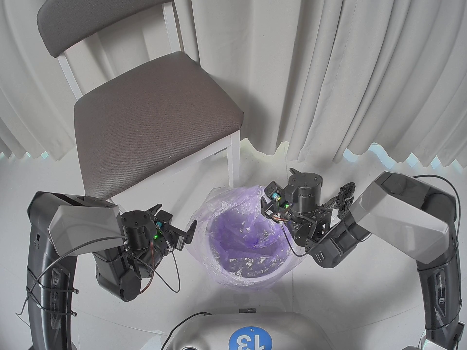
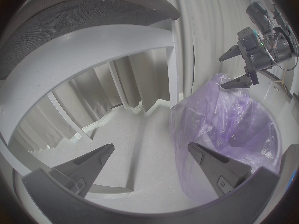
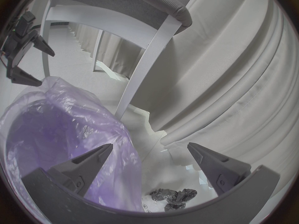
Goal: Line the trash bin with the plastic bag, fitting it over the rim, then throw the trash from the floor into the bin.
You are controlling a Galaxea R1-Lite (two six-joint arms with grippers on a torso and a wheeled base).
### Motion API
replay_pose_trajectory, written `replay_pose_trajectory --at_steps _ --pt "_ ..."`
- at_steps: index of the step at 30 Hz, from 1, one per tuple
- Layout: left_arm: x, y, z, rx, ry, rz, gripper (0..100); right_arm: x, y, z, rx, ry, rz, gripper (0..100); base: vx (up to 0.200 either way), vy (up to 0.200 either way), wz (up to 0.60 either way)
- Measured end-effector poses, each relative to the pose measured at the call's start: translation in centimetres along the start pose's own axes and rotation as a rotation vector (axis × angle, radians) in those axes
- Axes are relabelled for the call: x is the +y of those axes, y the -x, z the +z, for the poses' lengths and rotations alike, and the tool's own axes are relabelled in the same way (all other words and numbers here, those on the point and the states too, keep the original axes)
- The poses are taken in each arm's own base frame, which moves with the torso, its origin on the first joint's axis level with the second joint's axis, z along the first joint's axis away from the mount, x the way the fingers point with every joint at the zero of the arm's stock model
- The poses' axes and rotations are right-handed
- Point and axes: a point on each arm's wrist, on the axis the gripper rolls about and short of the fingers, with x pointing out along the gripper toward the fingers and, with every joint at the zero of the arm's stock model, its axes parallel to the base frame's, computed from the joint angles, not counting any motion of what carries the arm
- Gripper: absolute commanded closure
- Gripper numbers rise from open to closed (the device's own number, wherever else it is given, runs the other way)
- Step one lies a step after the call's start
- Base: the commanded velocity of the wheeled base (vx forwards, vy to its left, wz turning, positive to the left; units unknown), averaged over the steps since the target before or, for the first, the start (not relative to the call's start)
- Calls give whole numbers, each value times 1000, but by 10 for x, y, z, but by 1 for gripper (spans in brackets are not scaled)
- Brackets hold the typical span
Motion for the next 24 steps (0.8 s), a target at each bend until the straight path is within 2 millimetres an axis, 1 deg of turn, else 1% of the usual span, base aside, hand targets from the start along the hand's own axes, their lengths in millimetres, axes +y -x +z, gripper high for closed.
replay_pose_trajectory --at_steps 3,6,9,13,14,15,20,24 --pt "0 2 1 -1 3 -18 0 -9 11 -1 7 -8 14 0 0 0 0" --pt "-3 6 4 -7 21 -38 0 -18 23 -1 13 -52 22 0 0 0 0" --pt "-8 8 8 -17 44 -58 0 -25 35 -4 30 -160 30 0 0 0 0" --pt "-15 10 13 -31 69 -82 0 -32 44 -10 65 -305 39 0 0 0 0" --pt "-17 10 14 -34 74 -86 0 -33 45 -12 71 -332 43 0 0 0 0" --pt "-20 11 16 -38 82 -94 0 -35 48 -16 86 -405 58 0 0 0 0" --pt "-29 12 20 -49 97 -115 0 -37 62 -28 124 -620 143 0 0 0 0" --pt "-38 9 22 -59 125 -126 0 -40 70 -33 143 -726 177 0 0 0 0"
